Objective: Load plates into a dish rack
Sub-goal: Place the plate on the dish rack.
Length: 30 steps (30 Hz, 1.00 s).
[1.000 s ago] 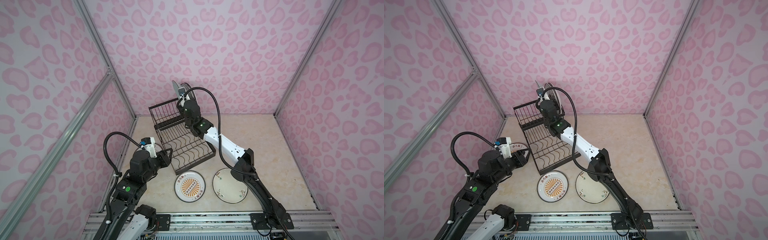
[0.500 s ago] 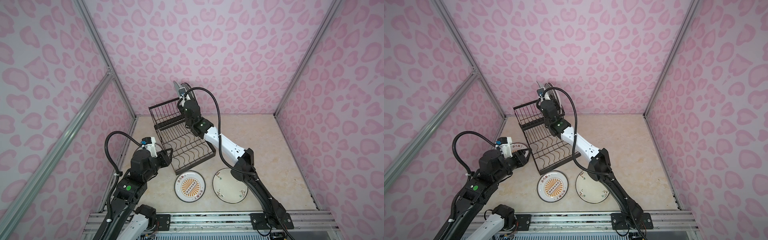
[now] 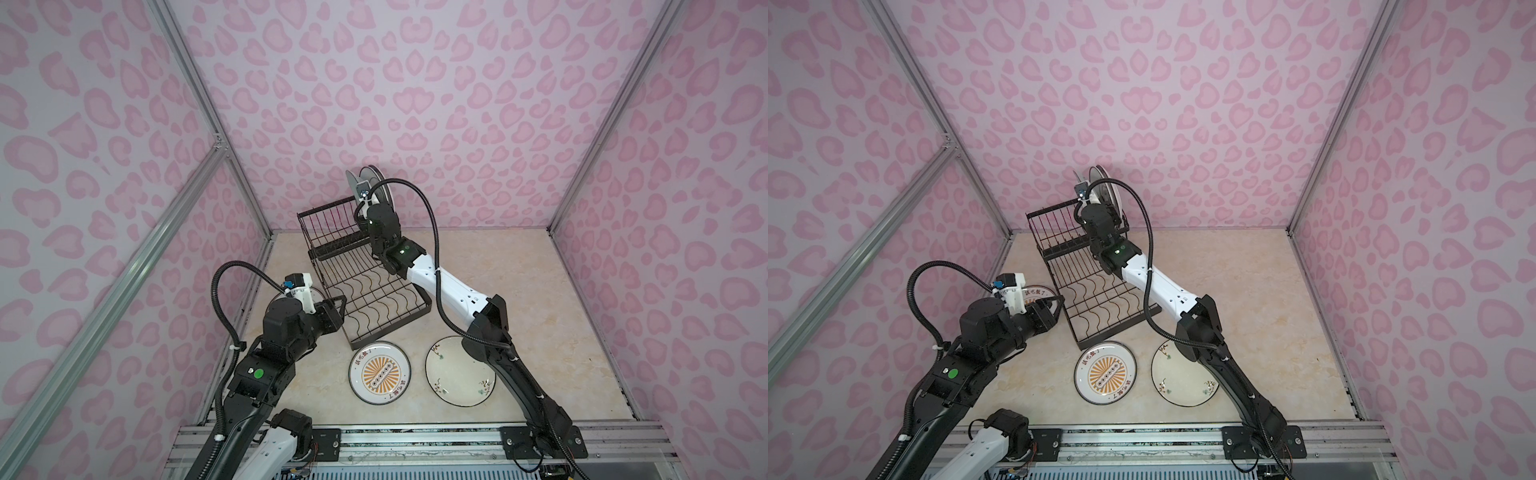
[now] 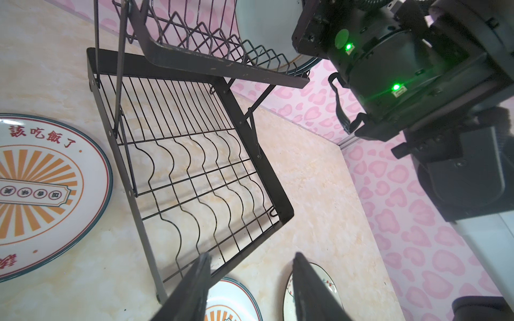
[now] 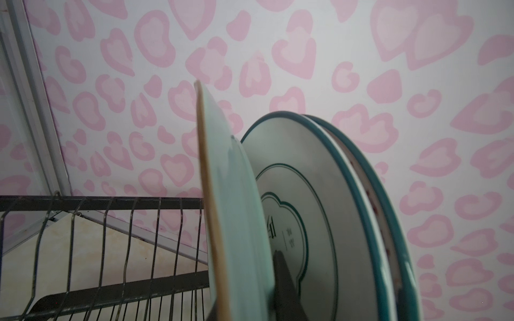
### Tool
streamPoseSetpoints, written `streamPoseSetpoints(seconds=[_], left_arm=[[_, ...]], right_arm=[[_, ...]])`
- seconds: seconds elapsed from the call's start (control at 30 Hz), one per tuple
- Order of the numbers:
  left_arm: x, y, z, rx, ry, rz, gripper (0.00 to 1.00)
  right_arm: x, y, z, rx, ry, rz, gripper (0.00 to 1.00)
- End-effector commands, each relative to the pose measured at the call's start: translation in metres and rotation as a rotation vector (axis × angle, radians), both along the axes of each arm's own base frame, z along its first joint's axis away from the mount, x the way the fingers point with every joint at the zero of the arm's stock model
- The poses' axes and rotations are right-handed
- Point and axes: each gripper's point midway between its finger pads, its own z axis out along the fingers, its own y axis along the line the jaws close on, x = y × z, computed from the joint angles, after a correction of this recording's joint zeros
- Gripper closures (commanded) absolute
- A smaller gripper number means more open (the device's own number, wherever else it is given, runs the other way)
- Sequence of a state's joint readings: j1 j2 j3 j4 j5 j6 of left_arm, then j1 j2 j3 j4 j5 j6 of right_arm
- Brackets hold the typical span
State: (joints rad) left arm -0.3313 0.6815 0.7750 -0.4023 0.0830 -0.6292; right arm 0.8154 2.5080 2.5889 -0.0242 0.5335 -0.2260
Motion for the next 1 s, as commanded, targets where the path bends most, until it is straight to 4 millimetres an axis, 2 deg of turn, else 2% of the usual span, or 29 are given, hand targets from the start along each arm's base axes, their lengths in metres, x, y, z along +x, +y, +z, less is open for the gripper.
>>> streamPoseSetpoints(seconds=[0.0, 0.53, 0.57, 0.67, 0.8, 0.97], left_arm=[[0.002, -0.002, 0.008, -0.005, -0.03, -0.011, 0.5], [0.002, -0.003, 0.012, -0.009, -0.036, -0.016, 0.5], [0.002, -0.003, 0.012, -0.01, -0.037, -0.017, 0.5], [0.002, -0.004, 0.012, -0.012, -0.033, -0.019, 0.5], [0.002, -0.004, 0.013, -0.013, -0.03, -0.018, 0.5], [0.0, -0.003, 0.015, -0.014, -0.034, -0.018, 0.49]], right_arm=[[-0.001, -0.004, 0.023, 0.08, -0.059, -0.01, 1.0], [-0.003, -0.007, 0.02, 0.096, -0.027, -0.022, 0.99], [-0.003, -0.007, 0.019, 0.094, -0.025, -0.022, 0.96], [-0.005, -0.008, 0.023, 0.098, -0.027, -0.025, 0.76], [-0.008, -0.01, 0.026, 0.095, -0.032, -0.037, 0.56], [-0.013, -0.013, 0.037, 0.106, -0.057, -0.041, 0.49]])
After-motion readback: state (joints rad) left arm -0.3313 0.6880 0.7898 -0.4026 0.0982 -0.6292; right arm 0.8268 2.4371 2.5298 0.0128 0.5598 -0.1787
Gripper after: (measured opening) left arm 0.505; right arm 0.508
